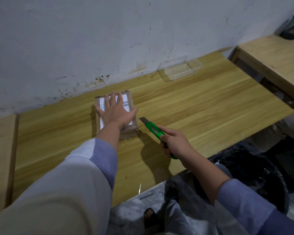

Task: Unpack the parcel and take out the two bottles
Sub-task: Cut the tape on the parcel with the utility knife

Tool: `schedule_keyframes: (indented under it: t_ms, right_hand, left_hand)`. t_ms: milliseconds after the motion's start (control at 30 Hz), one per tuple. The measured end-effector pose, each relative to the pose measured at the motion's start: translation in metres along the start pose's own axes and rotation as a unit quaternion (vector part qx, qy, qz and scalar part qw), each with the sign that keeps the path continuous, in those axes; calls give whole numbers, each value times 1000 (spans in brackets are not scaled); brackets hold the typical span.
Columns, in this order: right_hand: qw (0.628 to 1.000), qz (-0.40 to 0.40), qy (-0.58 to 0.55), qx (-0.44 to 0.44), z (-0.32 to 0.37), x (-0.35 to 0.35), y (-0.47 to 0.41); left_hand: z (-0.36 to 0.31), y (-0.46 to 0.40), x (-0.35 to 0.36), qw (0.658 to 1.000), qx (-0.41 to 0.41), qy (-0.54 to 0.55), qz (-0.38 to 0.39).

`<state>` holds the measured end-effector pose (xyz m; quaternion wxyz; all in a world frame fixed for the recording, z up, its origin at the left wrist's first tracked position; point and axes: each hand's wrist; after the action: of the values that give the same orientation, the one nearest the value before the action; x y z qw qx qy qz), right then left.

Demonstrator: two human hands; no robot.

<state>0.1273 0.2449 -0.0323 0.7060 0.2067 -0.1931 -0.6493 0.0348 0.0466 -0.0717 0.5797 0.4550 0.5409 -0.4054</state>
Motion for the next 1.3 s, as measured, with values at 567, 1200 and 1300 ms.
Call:
schedule_keyframes:
  t_ms: [567, 1200, 1300]
  right_hand:
    - [999, 0, 18, -37, 8, 30, -32]
    - [993, 13, 113, -42, 4, -1, -7]
    - [992, -4, 119, -43, 10, -10, -7]
  left_hand:
    - [-3, 0, 0, 1000, -9, -6, 2]
    - [6, -2, -6, 998, 15, 37, 38]
    - [25, 13, -9, 995, 79, 41, 36]
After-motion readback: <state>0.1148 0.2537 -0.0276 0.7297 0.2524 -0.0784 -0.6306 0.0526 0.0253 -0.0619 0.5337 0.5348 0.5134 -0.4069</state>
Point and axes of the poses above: each hand's wrist, its own y-axis away from the middle knuckle, its own x-axis out of the palm, z = x × y, and after that the axes turned 10 degrees about -y, right-handed
